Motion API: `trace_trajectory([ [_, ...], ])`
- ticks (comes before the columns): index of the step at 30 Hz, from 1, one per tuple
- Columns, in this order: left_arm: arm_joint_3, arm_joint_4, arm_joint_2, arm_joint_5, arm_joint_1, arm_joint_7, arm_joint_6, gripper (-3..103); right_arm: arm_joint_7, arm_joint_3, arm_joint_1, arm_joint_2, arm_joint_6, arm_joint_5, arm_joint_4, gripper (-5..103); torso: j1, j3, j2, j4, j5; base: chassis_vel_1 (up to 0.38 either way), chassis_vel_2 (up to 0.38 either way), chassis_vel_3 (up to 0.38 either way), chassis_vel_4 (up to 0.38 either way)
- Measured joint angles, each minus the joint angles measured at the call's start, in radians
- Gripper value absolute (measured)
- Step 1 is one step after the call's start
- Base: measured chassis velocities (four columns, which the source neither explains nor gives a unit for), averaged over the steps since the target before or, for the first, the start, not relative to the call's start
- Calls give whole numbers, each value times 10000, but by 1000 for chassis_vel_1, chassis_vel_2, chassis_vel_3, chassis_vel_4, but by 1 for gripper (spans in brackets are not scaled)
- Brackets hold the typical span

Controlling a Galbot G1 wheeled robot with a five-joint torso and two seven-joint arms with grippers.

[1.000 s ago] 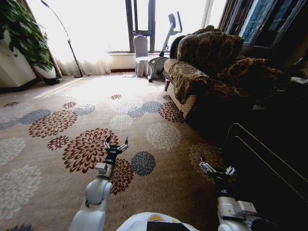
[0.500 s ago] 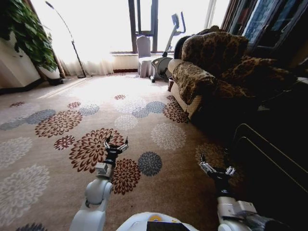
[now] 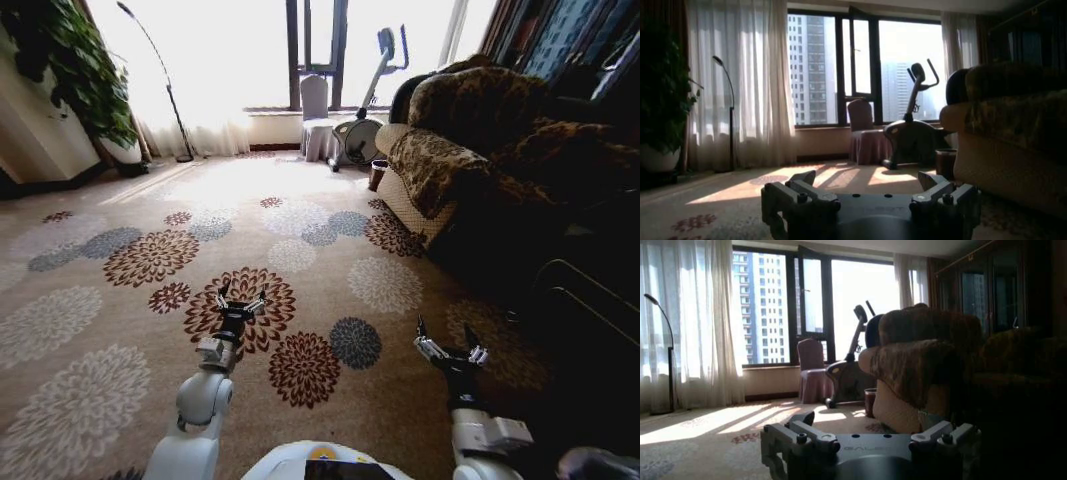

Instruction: Pick up the trash from the ground and place it into the trash bin.

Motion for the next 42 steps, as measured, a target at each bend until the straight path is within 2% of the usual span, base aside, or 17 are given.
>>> trace_trajectory([
  [7, 10, -1, -9, 0, 1, 3, 0, 100, 2, 8, 0, -4, 0, 0, -2, 100, 0, 1, 1, -2, 14, 15, 1, -2, 4],
  [32, 6, 0, -7, 0, 0, 7, 0, 100, 2, 6, 0, -4, 0, 0, -2, 100, 1, 1, 0, -1, 9, 16, 17, 36, 29],
  [42, 6, 0, -7, 0, -1, 6, 0, 100, 2, 6, 0, -4, 0, 0, -2, 100, 1, 1, 0, -1, 9, 119, -106, -125, 124],
])
